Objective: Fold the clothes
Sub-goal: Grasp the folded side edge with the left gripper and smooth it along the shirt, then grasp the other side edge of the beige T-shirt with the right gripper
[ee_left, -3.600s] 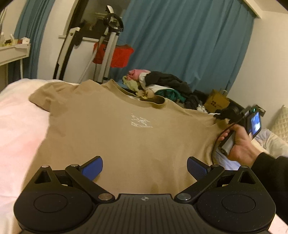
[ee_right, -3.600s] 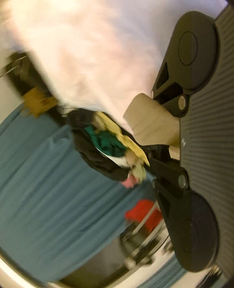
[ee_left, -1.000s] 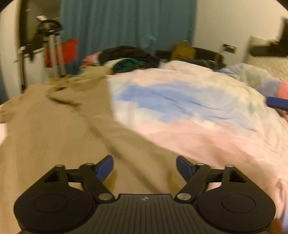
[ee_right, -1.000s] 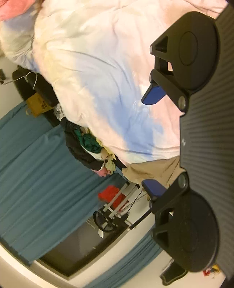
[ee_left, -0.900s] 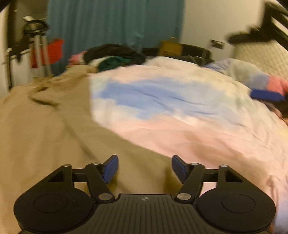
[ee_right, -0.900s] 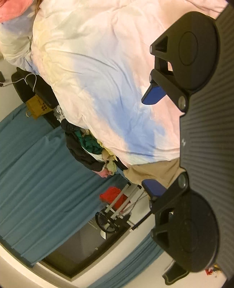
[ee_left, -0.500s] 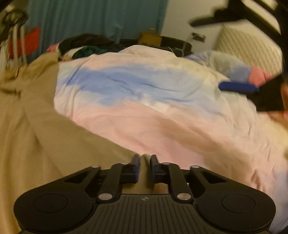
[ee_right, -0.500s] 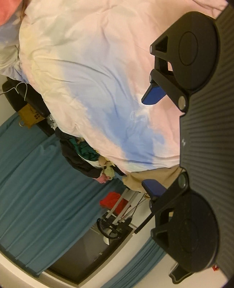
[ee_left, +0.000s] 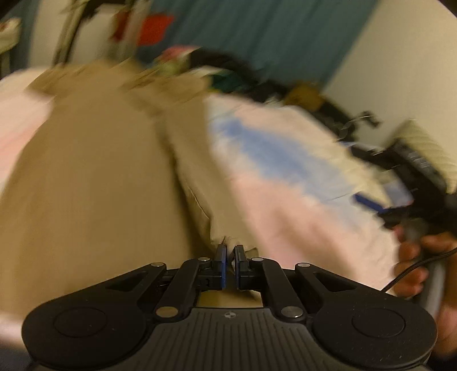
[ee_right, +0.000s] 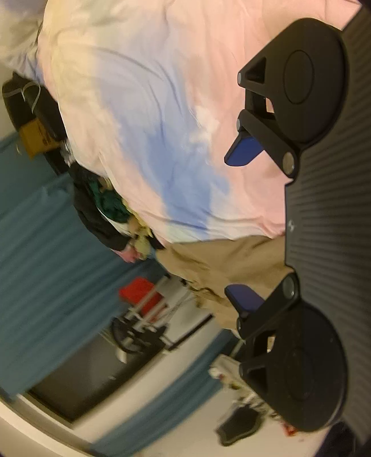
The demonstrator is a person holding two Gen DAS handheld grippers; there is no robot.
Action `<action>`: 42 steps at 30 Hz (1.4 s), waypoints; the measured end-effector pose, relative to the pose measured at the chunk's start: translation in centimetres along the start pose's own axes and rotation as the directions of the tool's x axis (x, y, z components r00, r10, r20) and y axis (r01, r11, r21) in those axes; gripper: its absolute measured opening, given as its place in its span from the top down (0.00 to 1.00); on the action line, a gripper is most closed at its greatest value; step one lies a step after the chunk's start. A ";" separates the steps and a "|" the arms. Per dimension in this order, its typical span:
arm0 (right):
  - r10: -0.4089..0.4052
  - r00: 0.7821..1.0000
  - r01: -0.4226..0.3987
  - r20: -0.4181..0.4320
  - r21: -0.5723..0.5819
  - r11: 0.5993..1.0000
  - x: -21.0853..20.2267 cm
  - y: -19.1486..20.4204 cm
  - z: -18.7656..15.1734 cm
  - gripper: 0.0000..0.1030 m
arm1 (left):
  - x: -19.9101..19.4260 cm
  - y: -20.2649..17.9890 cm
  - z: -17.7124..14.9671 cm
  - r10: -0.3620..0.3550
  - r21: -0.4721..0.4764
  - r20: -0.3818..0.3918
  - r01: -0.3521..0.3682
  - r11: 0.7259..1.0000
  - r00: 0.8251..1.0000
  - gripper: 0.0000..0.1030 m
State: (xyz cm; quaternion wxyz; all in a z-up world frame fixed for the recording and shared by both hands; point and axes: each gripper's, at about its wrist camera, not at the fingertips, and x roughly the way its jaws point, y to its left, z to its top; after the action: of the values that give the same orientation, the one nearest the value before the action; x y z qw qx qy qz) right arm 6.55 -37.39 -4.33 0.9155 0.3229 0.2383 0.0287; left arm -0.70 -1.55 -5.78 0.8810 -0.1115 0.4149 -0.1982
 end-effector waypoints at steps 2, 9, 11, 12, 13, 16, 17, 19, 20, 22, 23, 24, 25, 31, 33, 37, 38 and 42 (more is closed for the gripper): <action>0.003 0.999 -0.004 -0.032 -0.041 0.999 0.5 1.1 -0.6 0.12 | 0.1 1.9 -0.6 0.059 -0.028 -0.041 -0.060 0.998 0.997 0.95; 0.008 0.994 -0.022 -0.111 -0.130 0.991 1.5 3.6 -2.7 0.12 | -0.1 4.9 -0.4 -0.035 -0.148 -0.070 0.025 0.989 0.997 0.82; 0.009 0.992 -0.026 -0.123 -0.142 0.989 1.6 4.1 -3.1 0.12 | -0.2 5.1 -0.3 -0.073 -0.155 -0.059 0.064 0.986 0.996 0.69; 0.010 0.992 -0.028 -0.127 -0.143 0.989 1.7 4.2 -3.2 0.12 | -0.2 5.2 -0.2 -0.087 -0.162 -0.051 0.077 0.984 0.995 0.64; 0.011 0.991 -0.030 -0.131 -0.143 0.989 1.8 4.2 -3.3 0.12 | -0.2 5.5 -0.1 -0.102 -0.176 -0.046 0.092 0.980 0.994 0.51; 0.015 0.989 -0.035 -0.144 -0.140 0.990 2.0 4.4 -3.6 0.12 | 0.4 5.8 -0.2 -0.105 -0.209 -0.049 0.093 0.973 0.993 0.39; 0.016 0.989 -0.037 -0.149 -0.139 0.990 2.1 4.5 -3.8 0.12 | 0.7 6.0 -0.2 -0.095 -0.216 -0.056 0.081 0.973 0.994 0.39; 0.018 0.987 -0.040 -0.158 -0.136 0.990 2.3 4.7 -4.0 0.12 | 1.7 6.0 -0.2 -0.081 -0.214 -0.091 0.060 0.975 0.993 0.43; 0.019 0.987 -0.042 -0.162 -0.136 0.990 2.4 4.7 -4.1 0.12 | 2.2 6.0 -0.2 -0.083 -0.215 -0.107 0.059 0.975 0.991 0.45; 0.021 0.985 -0.044 -0.170 -0.137 0.990 2.6 4.8 -4.3 0.12 | 3.2 6.0 0.0 -0.119 -0.214 -0.134 0.089 0.973 0.984 0.49; 0.021 0.985 -0.045 -0.174 -0.138 0.989 2.6 4.9 -4.4 0.12 | 3.5 6.0 0.0 -0.122 -0.215 -0.149 0.088 0.973 0.981 0.65; 0.021 0.984 -0.047 -0.177 -0.139 0.989 2.7 4.9 -4.5 0.12 | 3.9 6.1 0.0 -0.125 -0.216 -0.163 0.088 0.972 0.979 0.77; 0.022 0.983 -0.048 -0.180 -0.140 0.989 2.8 5.0 -4.5 0.12 | 4.2 6.1 0.0 -0.128 -0.219 -0.175 0.089 0.972 0.976 0.89; 0.012 0.985 -0.044 -0.173 -0.179 0.983 2.7 5.7 -4.8 0.12 | 2.0 5.7 -0.3 -0.129 -0.198 -0.132 0.101 0.975 0.983 0.96; 0.005 0.988 -0.035 -0.154 -0.194 0.980 2.6 6.0 -4.9 0.12 | 1.8 5.0 -0.6 -0.092 -0.162 -0.144 0.069 0.984 0.985 0.96; -0.009 0.991 -0.021 -0.130 -0.225 0.974 2.7 6.5 -5.0 0.12 | 2.2 3.9 -0.9 -0.021 -0.074 -0.159 0.009 0.997 0.987 0.94; -0.010 0.992 -0.020 -0.123 -0.235 0.972 2.5 6.7 -5.1 0.12 | 2.0 3.6 -0.8 -0.020 -0.067 -0.148 0.010 0.998 0.989 0.87; 0.034 0.995 -0.056 -0.094 -0.236 0.970 1.5 6.9 -4.9 0.12 | 0.2 2.4 0.6 0.020 -0.009 -0.055 -0.021 1.000 0.998 0.50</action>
State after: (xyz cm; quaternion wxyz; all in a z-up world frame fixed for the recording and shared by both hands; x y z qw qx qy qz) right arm 6.36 -28.83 -4.11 0.9351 0.2146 0.2664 0.0923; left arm 0.54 0.51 -6.39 0.8707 -0.1061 0.4410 -0.1901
